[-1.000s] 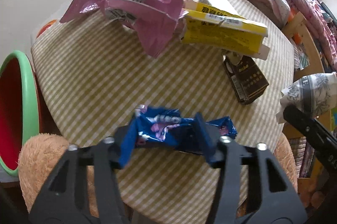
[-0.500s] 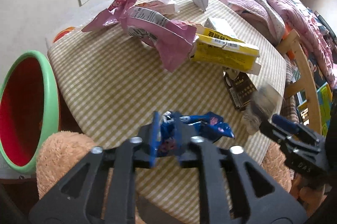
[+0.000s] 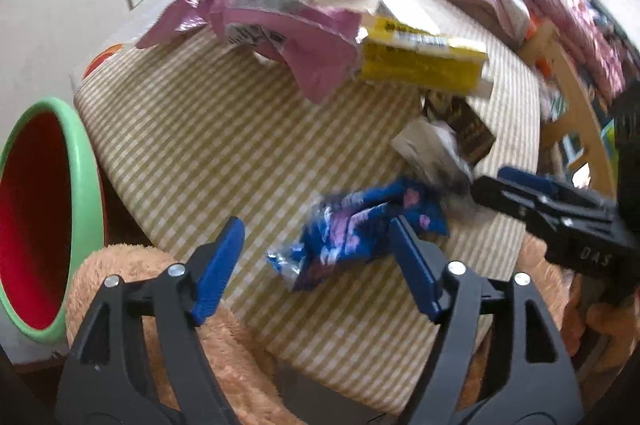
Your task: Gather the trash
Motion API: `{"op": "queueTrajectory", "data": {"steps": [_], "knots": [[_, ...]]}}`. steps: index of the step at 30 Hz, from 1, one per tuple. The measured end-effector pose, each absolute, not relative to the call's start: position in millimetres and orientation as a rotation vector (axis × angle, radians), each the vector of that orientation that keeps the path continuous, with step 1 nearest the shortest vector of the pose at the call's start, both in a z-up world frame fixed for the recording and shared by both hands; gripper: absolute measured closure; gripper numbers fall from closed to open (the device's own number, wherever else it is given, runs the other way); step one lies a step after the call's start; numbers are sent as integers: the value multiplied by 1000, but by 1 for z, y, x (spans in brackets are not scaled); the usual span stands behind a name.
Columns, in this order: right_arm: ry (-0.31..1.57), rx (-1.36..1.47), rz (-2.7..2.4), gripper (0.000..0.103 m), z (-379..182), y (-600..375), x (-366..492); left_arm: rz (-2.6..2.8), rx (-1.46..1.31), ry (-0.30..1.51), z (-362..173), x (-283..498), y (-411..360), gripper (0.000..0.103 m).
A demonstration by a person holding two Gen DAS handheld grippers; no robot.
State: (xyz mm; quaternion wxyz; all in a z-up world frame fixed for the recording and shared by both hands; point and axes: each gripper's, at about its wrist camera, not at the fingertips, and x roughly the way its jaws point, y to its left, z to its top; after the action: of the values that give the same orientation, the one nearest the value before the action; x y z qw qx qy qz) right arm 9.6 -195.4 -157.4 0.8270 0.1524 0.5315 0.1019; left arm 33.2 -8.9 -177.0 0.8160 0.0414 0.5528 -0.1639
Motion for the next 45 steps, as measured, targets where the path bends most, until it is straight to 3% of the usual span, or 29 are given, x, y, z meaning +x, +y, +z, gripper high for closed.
{"op": "queueTrajectory", "data": {"steps": [1,2,7,10,11,16,18,30,33,35,39,41,45], "knots": [[1139,331,223,62,-160,-196,10,-350,116,1186,-181,32,-12,31],[1143,343,228,70,-161,-196,11,-355,125,1191,-182,32,-13,31],[1129,394,235,67,-160,-203,10,-394,198,1186,-187,29,-28,30],[1122,400,247,53,-158,-203,15,-403,171,1204,-193,33,-30,30],[1128,388,249,53,-159,-200,18,-399,140,1220,-196,35,-29,32],[1130,412,254,62,-160,-195,21,-380,47,1251,-196,38,-14,67],[1115,421,257,65,-152,-195,17,-373,12,1247,-193,38,-8,74],[947,487,286,67,-83,-195,3,-273,-170,1008,-110,36,53,80],[921,450,300,86,-69,-183,5,-255,-192,972,-97,37,59,82],[929,407,308,86,-66,-173,9,-246,-208,958,-92,36,66,82],[981,384,284,78,-77,-170,9,-234,-236,955,-93,35,76,82],[996,370,255,42,-84,-172,7,-232,-246,954,-94,33,81,82],[1056,277,203,38,-104,-165,10,-226,-273,954,-96,31,89,82]]}}
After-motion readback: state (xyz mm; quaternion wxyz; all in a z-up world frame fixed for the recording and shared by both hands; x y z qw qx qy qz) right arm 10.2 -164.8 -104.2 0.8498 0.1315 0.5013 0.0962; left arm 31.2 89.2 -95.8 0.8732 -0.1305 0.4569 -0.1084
